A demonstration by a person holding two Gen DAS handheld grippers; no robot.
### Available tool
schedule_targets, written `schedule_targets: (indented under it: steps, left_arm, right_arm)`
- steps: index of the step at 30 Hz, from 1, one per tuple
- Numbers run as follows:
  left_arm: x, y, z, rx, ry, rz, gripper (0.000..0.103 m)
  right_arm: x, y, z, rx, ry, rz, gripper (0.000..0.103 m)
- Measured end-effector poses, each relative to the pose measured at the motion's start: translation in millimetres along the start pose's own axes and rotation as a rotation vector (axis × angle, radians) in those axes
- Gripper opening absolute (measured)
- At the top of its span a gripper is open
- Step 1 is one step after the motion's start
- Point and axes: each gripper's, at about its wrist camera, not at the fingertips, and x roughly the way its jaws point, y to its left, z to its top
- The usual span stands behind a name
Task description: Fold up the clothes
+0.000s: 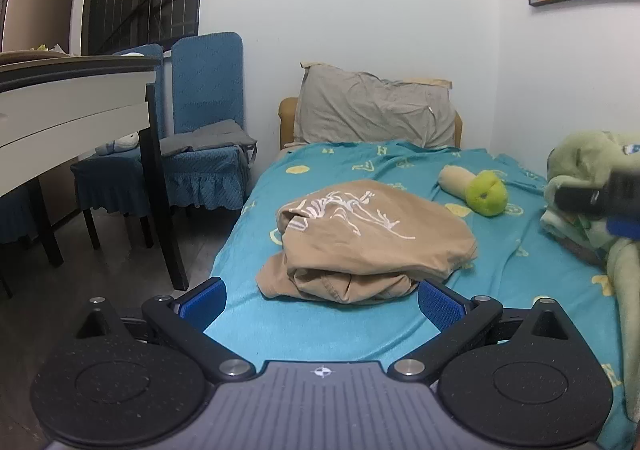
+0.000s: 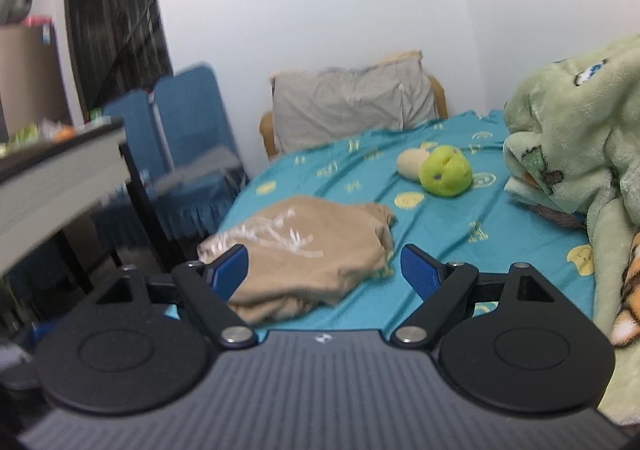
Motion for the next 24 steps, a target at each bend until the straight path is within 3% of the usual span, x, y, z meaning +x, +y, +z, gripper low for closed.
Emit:
schedule_targets:
  steps: [5,10,15,18,24]
  left_arm:
    - [6,-2,-4,0.01,0.014,0.009,0.103]
    - [23,-8,-7,0.035,0.052,-0.008,0.103]
    - [69,-17,-5,0.065,0.133,-0.017,0.103]
    - [97,-21,-4,0.084,0.18,-0.025,0.1]
    - [165,-30,-5,0.137,0.214,-0.072,0.094]
  right_arm:
    - [-4,0,1,-0.013,-0.044,-0.022,0.085]
    - [-4,-3,6,0.035,-0.023,-0.022,0.085]
    - [12,12,27,-0.02,0.07,-0.021,0.085]
    - [29,15,37,-0.041,0.111,-0.103,0.085]
    - [51,-23,26,0.124,0.119,-0.085,0.085]
